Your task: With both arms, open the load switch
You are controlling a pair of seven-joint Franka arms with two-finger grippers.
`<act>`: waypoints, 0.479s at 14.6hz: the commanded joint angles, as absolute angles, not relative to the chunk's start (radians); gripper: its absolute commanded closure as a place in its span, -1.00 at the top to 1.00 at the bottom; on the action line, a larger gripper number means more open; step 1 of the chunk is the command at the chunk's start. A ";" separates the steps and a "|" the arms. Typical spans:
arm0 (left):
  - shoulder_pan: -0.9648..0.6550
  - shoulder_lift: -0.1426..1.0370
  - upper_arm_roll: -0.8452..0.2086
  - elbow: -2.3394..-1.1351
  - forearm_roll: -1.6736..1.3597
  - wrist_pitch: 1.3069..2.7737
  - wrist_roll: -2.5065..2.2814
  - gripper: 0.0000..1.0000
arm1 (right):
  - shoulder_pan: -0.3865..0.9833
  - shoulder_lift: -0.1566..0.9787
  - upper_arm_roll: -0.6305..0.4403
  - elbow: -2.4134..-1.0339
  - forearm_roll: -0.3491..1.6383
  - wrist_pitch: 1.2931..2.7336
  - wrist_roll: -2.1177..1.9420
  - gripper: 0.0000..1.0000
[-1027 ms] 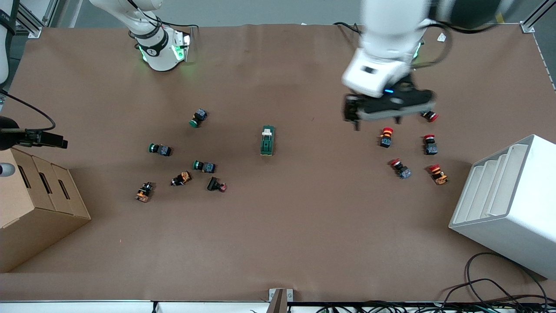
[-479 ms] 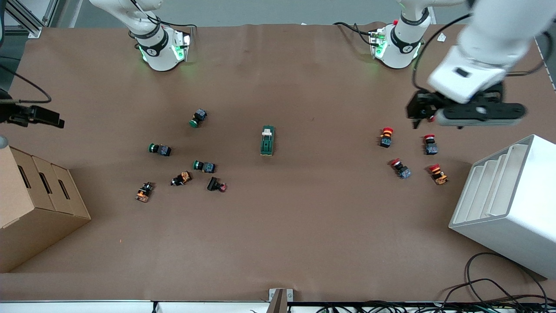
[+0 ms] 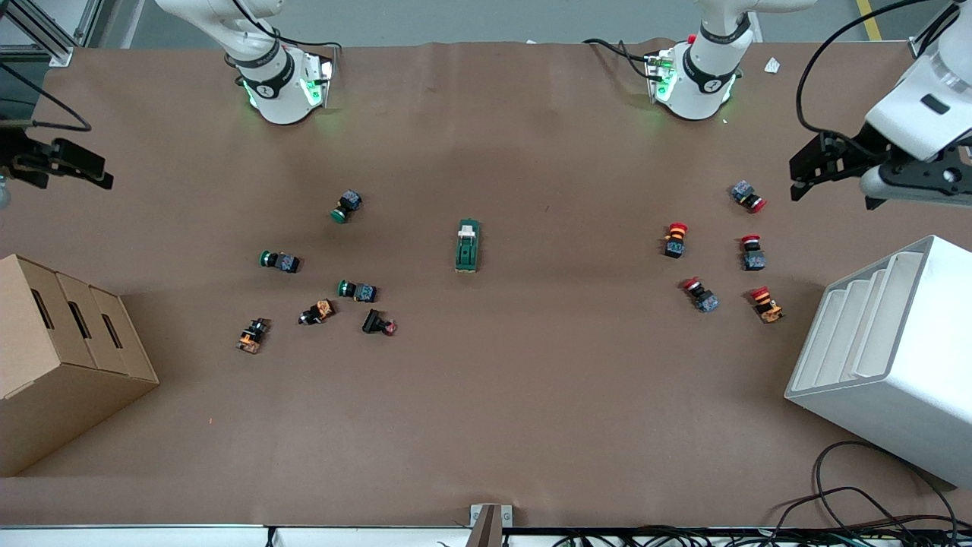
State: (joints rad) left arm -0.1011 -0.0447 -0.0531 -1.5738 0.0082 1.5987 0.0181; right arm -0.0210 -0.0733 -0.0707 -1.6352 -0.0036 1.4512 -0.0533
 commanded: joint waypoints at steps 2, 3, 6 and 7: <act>-0.147 -0.133 -0.008 -1.666 -0.005 1.600 0.029 1.00 | 0.005 -0.150 -0.098 -1.698 -0.020 1.460 -0.058 1.00; -0.147 -0.135 -0.008 -1.667 -0.005 1.598 0.029 1.00 | 0.003 -0.162 -0.097 -1.698 -0.020 1.457 -0.058 1.00; -0.144 -0.133 -0.008 -1.657 -0.005 1.597 0.034 1.00 | 0.005 -0.161 -0.095 -1.697 -0.018 1.471 -0.060 1.00; -0.138 -0.129 -0.008 -1.654 -0.008 1.597 0.035 1.00 | 0.006 -0.160 -0.095 -1.697 -0.017 1.480 -0.058 1.00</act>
State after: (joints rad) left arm -0.1353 -0.1155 -0.0203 -1.6411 0.0070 1.5985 0.0195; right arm -0.0096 -0.1335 -0.0856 -1.6614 -0.0036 1.4540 -0.0533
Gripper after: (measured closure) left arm 0.000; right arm 0.000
